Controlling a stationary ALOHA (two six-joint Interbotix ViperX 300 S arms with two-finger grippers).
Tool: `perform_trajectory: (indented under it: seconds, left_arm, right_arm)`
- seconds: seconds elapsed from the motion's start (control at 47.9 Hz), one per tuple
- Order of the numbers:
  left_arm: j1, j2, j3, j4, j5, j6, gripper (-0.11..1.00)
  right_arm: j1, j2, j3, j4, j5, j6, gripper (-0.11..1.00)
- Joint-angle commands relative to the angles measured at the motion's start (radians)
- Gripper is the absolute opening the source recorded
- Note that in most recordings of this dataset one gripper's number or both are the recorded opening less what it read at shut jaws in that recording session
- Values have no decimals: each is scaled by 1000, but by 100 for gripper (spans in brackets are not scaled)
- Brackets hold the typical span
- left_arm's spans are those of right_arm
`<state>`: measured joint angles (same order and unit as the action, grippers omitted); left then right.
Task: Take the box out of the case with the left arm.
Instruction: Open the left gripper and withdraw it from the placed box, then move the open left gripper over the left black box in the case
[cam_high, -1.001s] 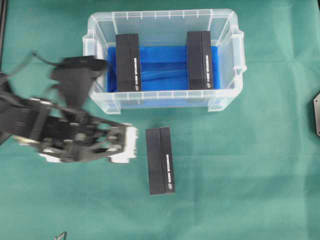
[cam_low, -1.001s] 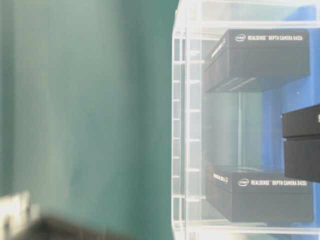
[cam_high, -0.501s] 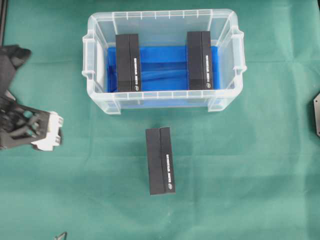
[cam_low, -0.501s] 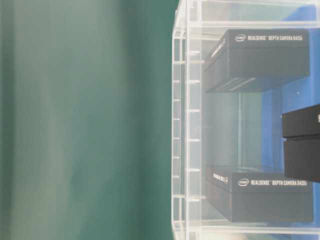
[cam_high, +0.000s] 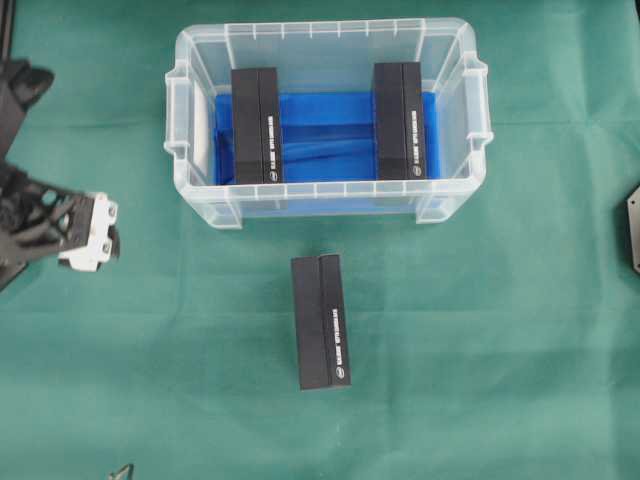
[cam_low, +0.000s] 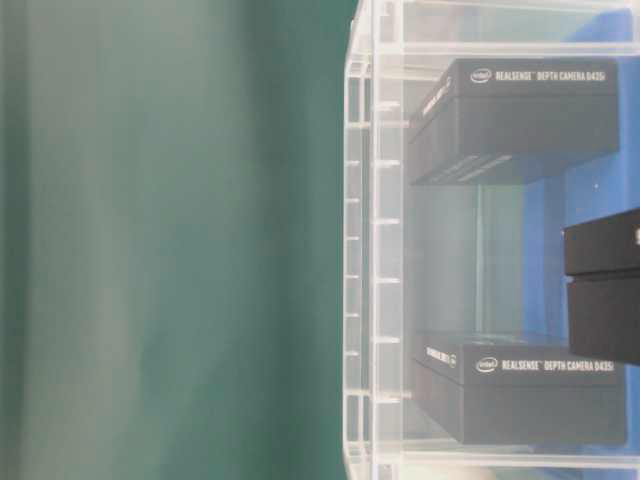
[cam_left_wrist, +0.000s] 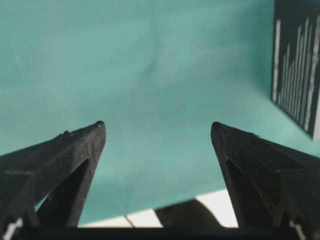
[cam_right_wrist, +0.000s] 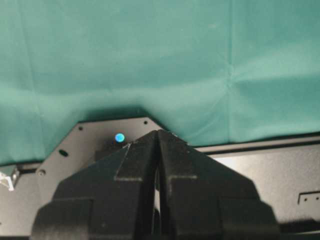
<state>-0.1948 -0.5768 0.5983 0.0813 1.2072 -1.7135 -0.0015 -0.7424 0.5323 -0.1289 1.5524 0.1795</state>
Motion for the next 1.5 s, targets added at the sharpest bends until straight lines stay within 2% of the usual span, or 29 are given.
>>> perform_trajectory:
  seconds: [0.0,0.083,0.313,0.48,0.563,0.73,1.085,1.252,1.481]
  left_arm:
    - [72,-6,-21,0,2,67,81]
    - [158,-8,-25,-11,5,155,81]
    - [359,0,-37,-20,12,330,81]
    - [446,21,-52,-34,14,442,81]
    - [468,32,-63,-32,23,469,81]
    - [485,51,-75,-34,40,492,81]
    - [483,83,-109,-46,37,486,81]
    - [465,176,-196,-46,35,486,81]
    - [443,350,-388,-46,41,489,81]
  right_arm:
    - [-2,2,-9,0,2,0,0]
    - [-2,2,-9,0,0,0,0]
    - [-2,2,-9,0,2,-2,0]
    - [-2,2,-9,0,0,-2,0]
    - [-2,2,-9,0,0,-2,0]
    - [-2,2,-9,0,0,-2,0]
    - [-2,2,-9,0,-2,-2,0]
    - [-2,2,-8,0,-3,-2,0]
    - [-2,2,2,0,-3,-2,0]
